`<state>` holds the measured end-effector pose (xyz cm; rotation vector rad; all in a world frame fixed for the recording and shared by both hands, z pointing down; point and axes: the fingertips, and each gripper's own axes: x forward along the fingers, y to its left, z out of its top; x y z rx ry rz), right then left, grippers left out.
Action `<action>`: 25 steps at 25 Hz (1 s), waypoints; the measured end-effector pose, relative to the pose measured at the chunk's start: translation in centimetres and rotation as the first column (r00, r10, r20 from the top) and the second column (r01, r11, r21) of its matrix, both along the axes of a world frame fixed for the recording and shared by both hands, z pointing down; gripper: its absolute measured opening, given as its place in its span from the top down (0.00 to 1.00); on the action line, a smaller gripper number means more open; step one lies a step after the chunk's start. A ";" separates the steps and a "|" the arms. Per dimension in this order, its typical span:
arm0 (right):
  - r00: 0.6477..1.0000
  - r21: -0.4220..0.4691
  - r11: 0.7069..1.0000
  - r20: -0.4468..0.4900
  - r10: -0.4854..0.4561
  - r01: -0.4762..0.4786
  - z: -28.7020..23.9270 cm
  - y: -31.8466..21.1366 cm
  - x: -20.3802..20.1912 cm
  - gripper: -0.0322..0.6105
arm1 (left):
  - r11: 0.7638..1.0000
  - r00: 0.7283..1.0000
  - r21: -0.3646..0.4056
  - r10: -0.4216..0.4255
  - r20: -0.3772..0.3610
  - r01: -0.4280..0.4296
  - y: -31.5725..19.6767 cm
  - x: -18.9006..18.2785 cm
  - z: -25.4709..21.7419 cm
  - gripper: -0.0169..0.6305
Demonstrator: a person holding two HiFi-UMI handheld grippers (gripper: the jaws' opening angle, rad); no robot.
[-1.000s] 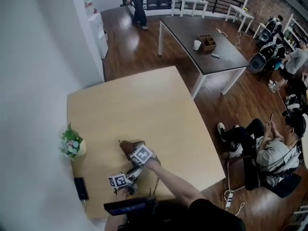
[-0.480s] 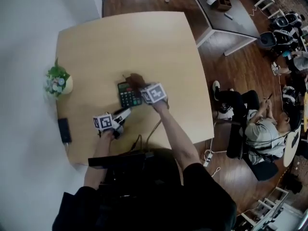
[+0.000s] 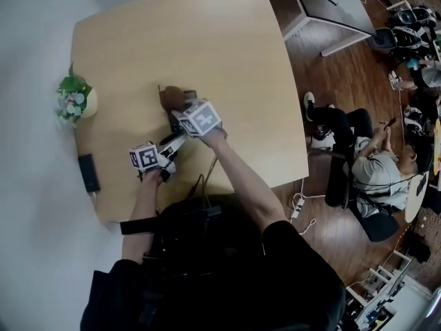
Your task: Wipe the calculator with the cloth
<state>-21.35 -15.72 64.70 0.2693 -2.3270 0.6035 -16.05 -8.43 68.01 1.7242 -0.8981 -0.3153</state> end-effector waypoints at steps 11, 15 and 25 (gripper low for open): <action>0.991 -0.045 0.994 -0.093 0.100 -0.104 3.5 -2.4 4.6 0.86 | 1.000 1.000 -0.004 -0.001 -0.001 0.001 0.0 0.1 -0.2 0.74; 0.972 -0.023 0.981 -0.137 0.190 -0.194 4.1 -4.6 9.7 0.86 | 1.000 1.000 0.000 0.000 -0.001 0.000 0.1 0.0 -0.2 0.74; 0.989 -0.014 0.989 -0.007 0.148 -0.148 -0.6 -3.0 5.4 0.86 | 1.000 1.000 0.004 0.006 0.005 -0.006 0.0 0.0 -0.1 0.74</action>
